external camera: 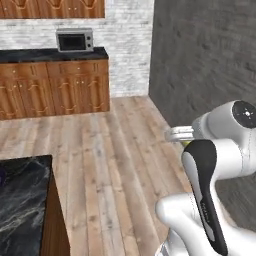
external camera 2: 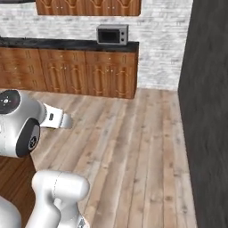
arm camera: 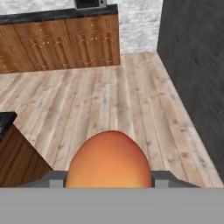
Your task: Pick the peach and mango from the fridge and place them on the plate next to the blender to make a fruit smoothie.
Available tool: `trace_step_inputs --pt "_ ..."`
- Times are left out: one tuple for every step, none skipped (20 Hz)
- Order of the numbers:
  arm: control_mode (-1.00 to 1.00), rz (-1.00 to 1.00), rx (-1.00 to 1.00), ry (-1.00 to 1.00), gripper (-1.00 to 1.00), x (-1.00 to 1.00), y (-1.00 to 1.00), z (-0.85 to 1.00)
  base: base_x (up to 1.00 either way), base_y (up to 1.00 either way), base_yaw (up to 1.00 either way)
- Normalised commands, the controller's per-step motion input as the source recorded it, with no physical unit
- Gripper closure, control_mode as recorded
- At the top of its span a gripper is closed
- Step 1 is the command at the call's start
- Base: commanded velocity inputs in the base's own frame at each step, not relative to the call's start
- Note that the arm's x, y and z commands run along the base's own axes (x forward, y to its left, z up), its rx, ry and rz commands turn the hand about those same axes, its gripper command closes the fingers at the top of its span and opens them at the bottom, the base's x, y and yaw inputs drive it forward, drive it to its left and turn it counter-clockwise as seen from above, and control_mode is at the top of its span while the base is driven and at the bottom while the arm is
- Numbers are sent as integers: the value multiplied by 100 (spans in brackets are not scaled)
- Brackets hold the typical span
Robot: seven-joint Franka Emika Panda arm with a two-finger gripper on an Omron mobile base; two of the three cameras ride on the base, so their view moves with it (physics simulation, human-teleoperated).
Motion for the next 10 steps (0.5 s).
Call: trace_step_inputs --pt "100 0 0 0 100 0 0 0 100 -6 75" --pt "100 0 0 0 100 0 0 0 99 -6 82" --pt "100 0 0 0 100 0 0 0 86 -5 86" --pt "100 0 0 0 100 0 0 0 78 -4 89" --pt "100 0 0 0 100 0 0 0 74 -1 90" --pt "100 0 0 0 100 0 0 0 70 -2 91" --pt "100 0 0 0 100 0 0 0 67 -3 92" --pt "100 0 0 0 100 0 0 0 66 -4 92" --pt "100 0 0 0 100 0 0 0 67 -6 91" --pt "100 0 0 0 100 0 0 0 68 -9 91"
